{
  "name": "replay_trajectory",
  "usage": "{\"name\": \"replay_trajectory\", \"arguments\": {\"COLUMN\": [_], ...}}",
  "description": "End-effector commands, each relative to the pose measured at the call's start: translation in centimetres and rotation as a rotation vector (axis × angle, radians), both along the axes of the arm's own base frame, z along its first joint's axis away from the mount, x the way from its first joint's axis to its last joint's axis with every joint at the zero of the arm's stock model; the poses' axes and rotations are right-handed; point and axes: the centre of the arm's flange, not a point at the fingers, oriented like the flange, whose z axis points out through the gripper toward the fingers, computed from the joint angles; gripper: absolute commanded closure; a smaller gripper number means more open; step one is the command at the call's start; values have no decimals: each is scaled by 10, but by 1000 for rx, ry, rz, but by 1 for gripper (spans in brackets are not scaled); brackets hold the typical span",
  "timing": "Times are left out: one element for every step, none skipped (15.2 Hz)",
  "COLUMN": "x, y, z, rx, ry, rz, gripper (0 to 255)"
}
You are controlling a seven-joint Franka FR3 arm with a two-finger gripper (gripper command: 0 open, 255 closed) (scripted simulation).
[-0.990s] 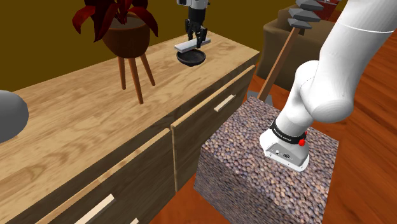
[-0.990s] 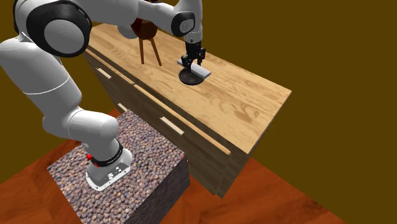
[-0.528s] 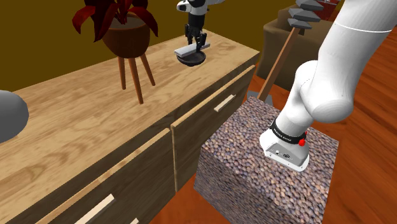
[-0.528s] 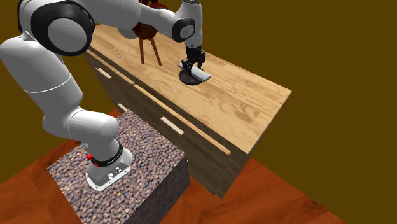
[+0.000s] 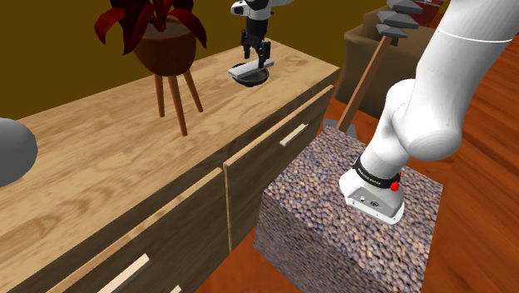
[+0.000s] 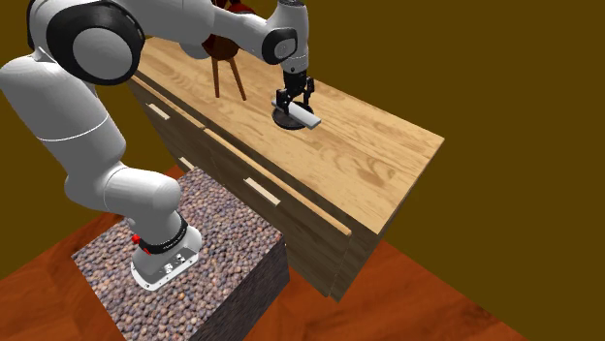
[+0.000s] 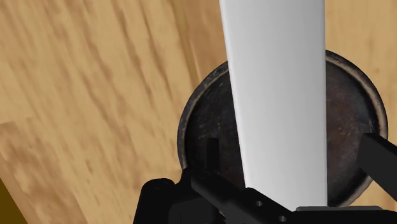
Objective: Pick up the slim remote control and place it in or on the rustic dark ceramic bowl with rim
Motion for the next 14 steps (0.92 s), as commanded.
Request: {"name": "replay_trajectory", "arguments": {"x": [0, 0, 0, -1, -1, -1, -1, -1, -1, -1, -1, -1, -1, -1], "y": [0, 0, 0, 0, 0, 0, 0, 0, 0, 0, 0, 0, 0, 0], "z": [0, 0, 13, 26, 40, 50, 50, 50, 50, 50, 50, 50, 50, 50], "rx": [0, 0, 0, 0, 0, 0, 0, 0, 0, 0, 0, 0, 0, 0], "ry": [0, 0, 0, 0, 0, 0, 0, 0, 0, 0, 0, 0, 0, 0], "rz": [0, 0, 0, 0, 0, 0, 0, 0, 0, 0, 0, 0, 0, 0], "gripper": [0, 0, 0, 0, 0, 0, 0, 0, 0, 0, 0, 0, 0, 0]}}
